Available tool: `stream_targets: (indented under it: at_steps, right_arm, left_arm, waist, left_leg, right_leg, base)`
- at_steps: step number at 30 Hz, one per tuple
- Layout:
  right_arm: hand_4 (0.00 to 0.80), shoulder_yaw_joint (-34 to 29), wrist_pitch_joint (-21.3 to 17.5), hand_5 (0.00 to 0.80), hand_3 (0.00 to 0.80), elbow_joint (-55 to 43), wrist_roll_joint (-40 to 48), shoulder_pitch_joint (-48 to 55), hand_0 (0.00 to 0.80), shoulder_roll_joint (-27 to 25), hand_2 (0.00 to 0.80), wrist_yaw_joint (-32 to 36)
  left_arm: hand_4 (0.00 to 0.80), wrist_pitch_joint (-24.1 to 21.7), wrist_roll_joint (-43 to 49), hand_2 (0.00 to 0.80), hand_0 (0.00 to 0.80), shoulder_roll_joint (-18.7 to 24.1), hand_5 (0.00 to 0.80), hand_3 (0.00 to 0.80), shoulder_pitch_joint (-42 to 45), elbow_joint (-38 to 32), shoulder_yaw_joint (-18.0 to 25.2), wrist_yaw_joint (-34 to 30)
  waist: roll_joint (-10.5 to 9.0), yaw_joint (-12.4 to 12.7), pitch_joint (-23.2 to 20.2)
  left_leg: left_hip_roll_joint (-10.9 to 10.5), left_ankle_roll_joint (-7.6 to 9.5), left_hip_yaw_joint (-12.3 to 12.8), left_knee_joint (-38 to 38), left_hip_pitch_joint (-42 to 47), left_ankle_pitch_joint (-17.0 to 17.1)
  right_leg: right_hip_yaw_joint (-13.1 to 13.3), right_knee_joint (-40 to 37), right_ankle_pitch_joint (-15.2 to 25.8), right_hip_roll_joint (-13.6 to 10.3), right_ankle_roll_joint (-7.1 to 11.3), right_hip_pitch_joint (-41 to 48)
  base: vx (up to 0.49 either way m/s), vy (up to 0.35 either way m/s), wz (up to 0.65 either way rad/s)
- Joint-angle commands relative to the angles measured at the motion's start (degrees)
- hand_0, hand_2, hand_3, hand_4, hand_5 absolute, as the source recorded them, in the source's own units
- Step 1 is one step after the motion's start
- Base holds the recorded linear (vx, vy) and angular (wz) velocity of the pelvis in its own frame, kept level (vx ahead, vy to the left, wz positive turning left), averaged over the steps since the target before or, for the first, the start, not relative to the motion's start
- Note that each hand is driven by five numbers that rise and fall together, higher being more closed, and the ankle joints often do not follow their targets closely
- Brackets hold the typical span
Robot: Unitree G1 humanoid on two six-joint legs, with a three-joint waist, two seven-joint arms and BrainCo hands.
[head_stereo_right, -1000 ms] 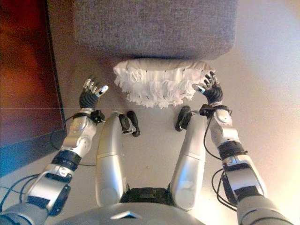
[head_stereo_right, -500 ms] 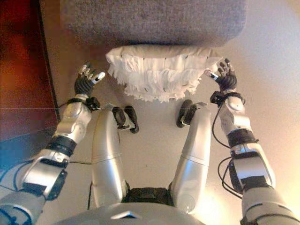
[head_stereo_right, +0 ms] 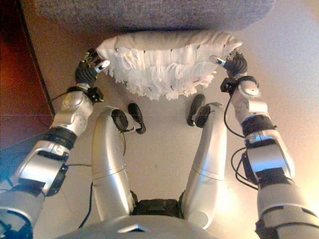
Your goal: Pick up the cushion and take it to the sofa
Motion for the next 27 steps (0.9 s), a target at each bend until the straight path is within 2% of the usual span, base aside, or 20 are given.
stream_targets:
  at_steps: [1,3,4,8,10,16,22,23,24,25,26,27]
  right_arm:
    - [0.0,3.11,-0.11,0.0,0.0,0.54,0.25,-3.12,0.0,-1.52,0.0,4.24]
    - [0.0,3.57,-0.08,0.0,0.0,0.7,0.28,-3.75,0.0,-1.59,0.0,4.28]
    - [0.0,4.46,0.53,0.0,0.0,0.92,0.35,-5.08,0.0,-1.63,0.0,4.31]
    - [0.0,6.33,1.04,0.0,0.0,2.09,-0.24,-8.47,0.0,-1.23,0.0,5.99]
    - [0.0,8.1,1.72,0.0,0.0,1.99,-0.74,-10.83,0.0,-1.02,0.0,7.45]
    - [0.0,11.69,3.22,0.0,0.0,-0.16,-3.06,-13.7,0.0,-0.97,0.0,9.64]
    - [0.0,14.57,6.47,0.0,0.0,0.02,-11.61,-14.98,0.0,-1.78,0.0,8.59]
    - [0.0,15.23,6.88,0.0,0.0,0.48,-14.45,-15.34,0.0,-2.03,0.0,7.9]
    - [0.549,15.86,6.66,0.549,0.549,1.15,-16.72,-15.8,0.549,-2.07,0.549,6.79]
    - [0.8,16.49,6.43,0.8,0.8,1.39,-17.97,-16.17,0.8,-2.28,0.8,6.32]
    - [0.8,17.04,6.43,0.8,0.8,1.51,-18.94,-16.45,0.8,-2.43,0.8,6.3]
    - [0.8,17.52,6.49,0.8,0.8,1.63,-19.56,-16.77,0.8,-2.42,0.8,5.9]
  left_arm:
    - [0.0,0.73,-0.05,0.0,0.0,1.06,0.0,0.0,-2.89,0.35,-2.22,-3.68]
    - [0.0,1.85,1.51,0.0,0.0,1.13,0.0,0.0,-3.94,0.75,-2.99,-3.35]
    - [0.0,4.02,3.64,0.0,0.0,1.49,0.0,0.0,-6.01,2.19,-4.45,-1.66]
    - [0.0,8.1,5.52,0.0,0.0,2.15,0.0,0.0,-11.34,6.71,-6.92,0.68]
    - [0.0,9.24,4.7,0.0,0.0,2.65,0.0,0.0,-14.23,8.99,-7.97,-0.43]
    - [0.0,11.97,2.8,0.0,0.0,2.56,0.0,0.0,-17.21,10.19,-10.08,-2.83]
    - [0.0,12.71,2.18,0.0,0.0,2.58,0.0,0.0,-18.38,11.15,-11.07,-8.61]
    - [0.075,12.49,2.37,0.075,0.075,2.51,0.075,0.075,-18.71,11.07,-11.42,-9.51]
    - [0.505,12.31,2.59,0.505,0.505,2.31,0.505,0.505,-19.08,10.93,-11.77,-10.22]
    - [0.756,12.1,2.5,0.756,0.756,2.22,0.756,0.756,-19.38,10.63,-12.16,-10.51]
    - [0.8,11.9,2.34,0.8,0.8,2.24,0.8,0.8,-19.8,10.14,-12.54,-10.89]
    - [0.8,11.59,2.28,0.8,0.8,2.2,0.8,0.8,-20.1,9.74,-12.93,-11.03]
  waist:
    - [2.03,0.21,-0.54]
    - [2.03,0.14,-0.54]
    - [1.98,-0.07,-0.54]
    - [1.76,-0.53,-0.54]
    - [1.63,-0.58,-0.54]
    - [1.54,-0.56,-0.54]
    - [1.4,-0.62,-0.54]
    - [1.37,-0.64,-0.54]
    - [1.39,-0.61,-0.54]
    - [1.38,-0.61,-0.54]
    - [1.39,-0.6,-0.54]
    - [1.37,-0.56,-0.54]
  left_leg:
    - [0.04,-2.19,-0.82,-2.94,-0.34,0.43]
    - [0.08,-2.23,-0.78,-3.01,-0.68,0.63]
    - [0.25,-2.33,-0.77,-2.95,-1.12,0.96]
    - [0.62,-2.43,-0.86,-2.42,-2.52,1.26]
    - [0.7,-2.52,-0.91,-2.3,-3.1,1.28]
    - [0.56,-2.57,-0.64,-3.55,-3.43,1.75]
    - [0.69,-2.5,-0.52,-3.77,-3.94,2.09]
    - [0.75,-2.45,-0.54,-3.8,-4.02,2.11]
    - [0.87,-2.39,-0.55,-3.83,-4.08,2.13]
    - [0.88,-2.32,-0.57,-3.65,-4.22,2.08]
    - [0.95,-2.24,-0.6,-3.56,-4.28,2.06]
    - [0.91,-2.21,-0.62,-3.65,-4.26,2.06]
  right_leg:
    - [4.88,-4.06,0.82,-1.68,5.51,2.39]
    - [4.96,-4.13,1.01,-1.72,5.57,2.07]
    - [5.0,-4.0,1.18,-1.76,5.65,1.71]
    - [5.44,-3.65,1.42,-1.73,5.79,0.43]
    - [5.49,-3.85,1.61,-1.95,5.85,-0.09]
    - [5.18,-5.49,2.67,-2.53,6.04,-0.47]
    - [5.13,-5.99,3.32,-2.75,6.09,-0.86]
    - [5.15,-6.08,3.42,-2.77,6.11,-0.92]
    - [5.17,-6.21,3.55,-2.82,6.11,-0.95]
    - [5.17,-6.16,3.59,-2.81,6.11,-1.01]
    - [5.18,-6.15,3.65,-2.83,6.13,-0.99]
    - [5.15,-6.28,3.73,-2.81,6.16,-0.93]
  base:
    - [0.0,0.0,0.0]
    - [0.0,0.0,0.0]
    - [0.0,0.0,0.0]
    - [0.0,0.0,0.0]
    - [0.0,0.0,0.0]
    - [0.0,0.0,0.0]
    - [0.0,0.0,0.0]
    - [0.0,0.0,0.0]
    - [0.0,0.0,0.0]
    - [0.0,0.0,0.0]
    - [0.0,0.0,0.0]
    - [0.0,0.0,0.0]
